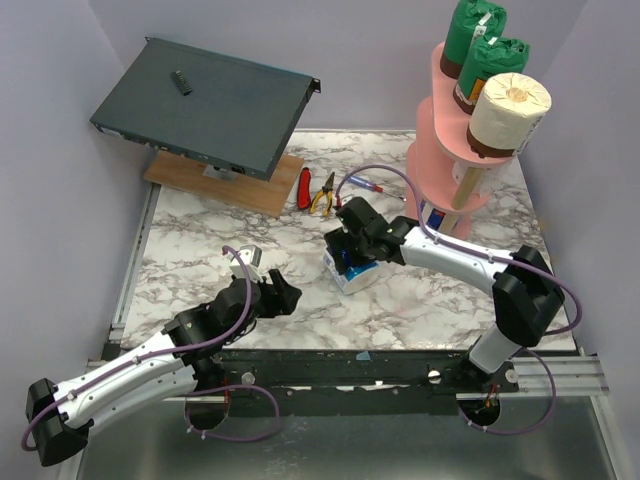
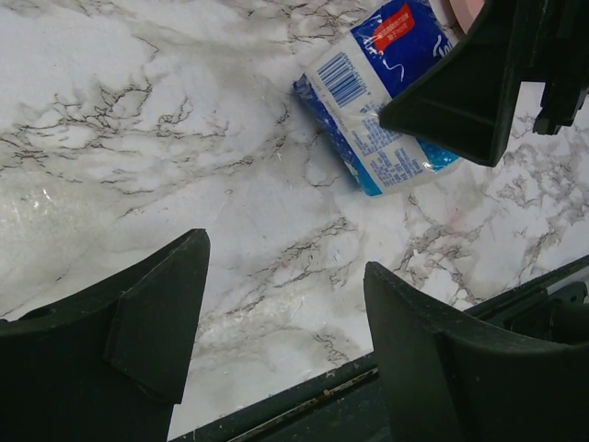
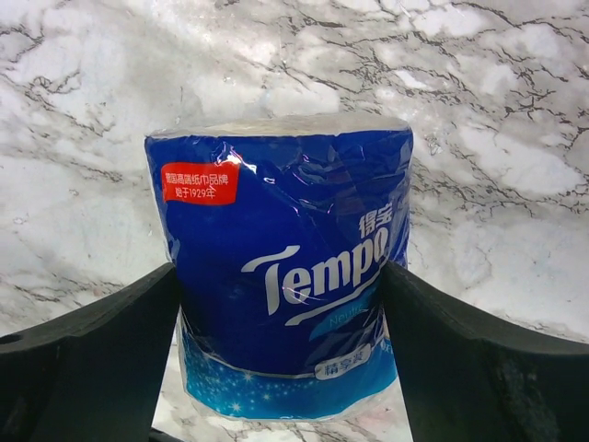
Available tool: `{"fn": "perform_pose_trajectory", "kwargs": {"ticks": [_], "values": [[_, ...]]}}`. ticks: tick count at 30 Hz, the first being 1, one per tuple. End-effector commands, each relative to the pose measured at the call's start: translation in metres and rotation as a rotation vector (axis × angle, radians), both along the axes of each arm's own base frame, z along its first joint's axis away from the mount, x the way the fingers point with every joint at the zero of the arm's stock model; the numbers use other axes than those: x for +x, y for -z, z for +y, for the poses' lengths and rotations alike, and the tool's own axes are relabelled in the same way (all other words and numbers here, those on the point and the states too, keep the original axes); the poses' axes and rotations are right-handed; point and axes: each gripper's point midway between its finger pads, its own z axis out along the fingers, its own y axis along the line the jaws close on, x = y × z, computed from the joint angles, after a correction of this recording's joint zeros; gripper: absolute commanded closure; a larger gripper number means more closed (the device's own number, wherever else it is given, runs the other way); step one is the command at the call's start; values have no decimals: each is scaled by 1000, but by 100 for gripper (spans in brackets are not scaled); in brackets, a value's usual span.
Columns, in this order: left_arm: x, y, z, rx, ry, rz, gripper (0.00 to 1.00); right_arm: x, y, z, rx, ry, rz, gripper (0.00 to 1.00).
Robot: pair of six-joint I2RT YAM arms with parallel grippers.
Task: Place and organize the paper towels onto the shelf
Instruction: Move the paper towel to the center of the board.
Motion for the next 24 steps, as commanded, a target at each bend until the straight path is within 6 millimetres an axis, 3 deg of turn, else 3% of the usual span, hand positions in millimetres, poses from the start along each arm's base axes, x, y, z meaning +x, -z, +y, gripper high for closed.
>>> {"fn": "perform_pose_trajectory", "kwargs": {"ticks": [1, 6, 15, 24], "values": [[2, -9, 1, -7, -8, -14, 28, -13, 4, 5, 86, 1, 9, 19], [1, -10, 2, -18, -14, -12, 28, -13, -18, 8, 198, 3, -70, 30], [6, -13, 8, -10, -46, -33, 28, -23, -63, 14, 503, -54, -282, 37], [10, -19, 9, -7, -59, -53, 28, -39, -103, 2, 807, -58, -501, 45]]}}
